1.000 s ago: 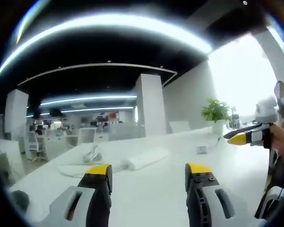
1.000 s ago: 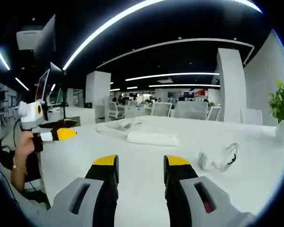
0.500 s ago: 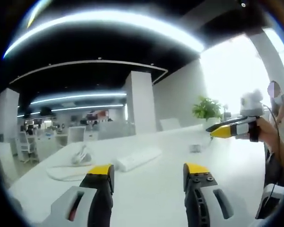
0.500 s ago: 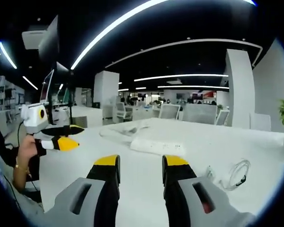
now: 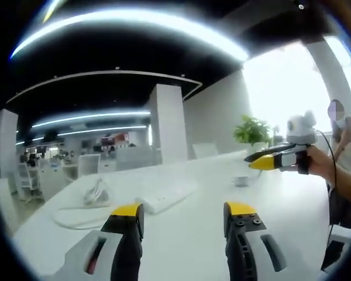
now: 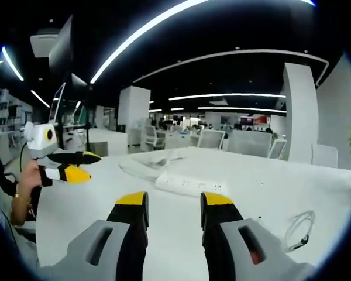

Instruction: Straighten the power strip on the desk, plug the charger into it

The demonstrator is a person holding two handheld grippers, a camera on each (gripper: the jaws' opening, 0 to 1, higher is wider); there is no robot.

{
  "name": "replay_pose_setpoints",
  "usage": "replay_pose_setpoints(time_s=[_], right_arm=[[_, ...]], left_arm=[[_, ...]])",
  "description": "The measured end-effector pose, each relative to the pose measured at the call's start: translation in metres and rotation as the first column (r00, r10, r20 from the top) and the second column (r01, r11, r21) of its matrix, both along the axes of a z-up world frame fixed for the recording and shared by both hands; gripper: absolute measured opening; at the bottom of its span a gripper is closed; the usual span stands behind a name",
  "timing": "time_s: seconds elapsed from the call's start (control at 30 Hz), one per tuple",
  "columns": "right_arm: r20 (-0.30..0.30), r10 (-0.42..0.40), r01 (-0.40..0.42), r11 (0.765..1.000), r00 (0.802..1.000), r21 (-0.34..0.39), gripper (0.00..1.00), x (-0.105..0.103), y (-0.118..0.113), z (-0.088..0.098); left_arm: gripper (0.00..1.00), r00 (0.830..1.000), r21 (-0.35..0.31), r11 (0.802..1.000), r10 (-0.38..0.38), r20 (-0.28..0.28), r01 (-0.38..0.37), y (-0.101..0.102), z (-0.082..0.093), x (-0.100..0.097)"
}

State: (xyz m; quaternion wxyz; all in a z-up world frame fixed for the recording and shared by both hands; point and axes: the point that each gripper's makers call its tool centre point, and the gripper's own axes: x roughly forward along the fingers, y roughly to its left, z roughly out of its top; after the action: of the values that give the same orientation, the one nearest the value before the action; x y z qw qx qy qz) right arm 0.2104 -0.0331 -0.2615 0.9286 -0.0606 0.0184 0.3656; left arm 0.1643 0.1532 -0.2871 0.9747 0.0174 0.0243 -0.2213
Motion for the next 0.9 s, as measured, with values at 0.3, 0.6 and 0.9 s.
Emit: replay_pose_setpoints(time_s=[0.3,0.6,0.9], right_arm=[[-0.015,0.001,-0.001,1.000,1.000,-0.024,0.35,0.020,-0.001,-0.006],[-0.007,-0.013,0.012,0.998,1.000,-0.060,0.35,0.038,-0.007,-0.007],[-0.008,-0.002,0.001,0.994,1.000,-0.112,0.33,0.063,-0.004,-0.010]], left_arm=[[0.55,1.000,-0.022,1.000,0.014,0.007,-0.014,0.007,0.007,0.024],[0.55,0.999,-0.034,0.999,-0.020,-0.034,0.019,0.000,0.004,0.040],[0.55,0.998,0.042,0.998,-0.037,-0.048,0.039,0.001,0.004,0.063]])
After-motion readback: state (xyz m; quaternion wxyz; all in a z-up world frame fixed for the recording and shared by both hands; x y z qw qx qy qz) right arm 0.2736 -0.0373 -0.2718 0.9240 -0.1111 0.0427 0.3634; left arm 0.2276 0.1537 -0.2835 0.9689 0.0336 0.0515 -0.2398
